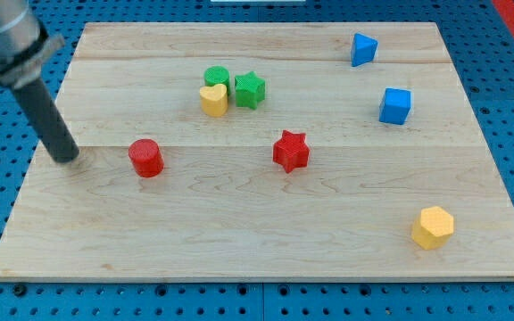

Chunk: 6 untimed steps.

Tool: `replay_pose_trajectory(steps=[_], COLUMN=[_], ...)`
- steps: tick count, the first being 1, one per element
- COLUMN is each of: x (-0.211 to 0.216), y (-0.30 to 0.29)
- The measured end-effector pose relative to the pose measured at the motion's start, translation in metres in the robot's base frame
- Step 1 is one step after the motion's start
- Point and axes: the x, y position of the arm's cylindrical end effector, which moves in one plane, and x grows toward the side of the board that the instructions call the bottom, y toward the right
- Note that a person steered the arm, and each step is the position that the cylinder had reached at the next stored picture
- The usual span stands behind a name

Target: Place the red circle left to the yellow heart

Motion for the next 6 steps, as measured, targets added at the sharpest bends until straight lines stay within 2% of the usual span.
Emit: replay_pose_trajectory(steps=[1,2,3,4,5,6], x=[0.047,0.05,0.007,-0.024,-0.004,-0.03], y=[0.032,0.108,0.117,0.095,0.064,0.037])
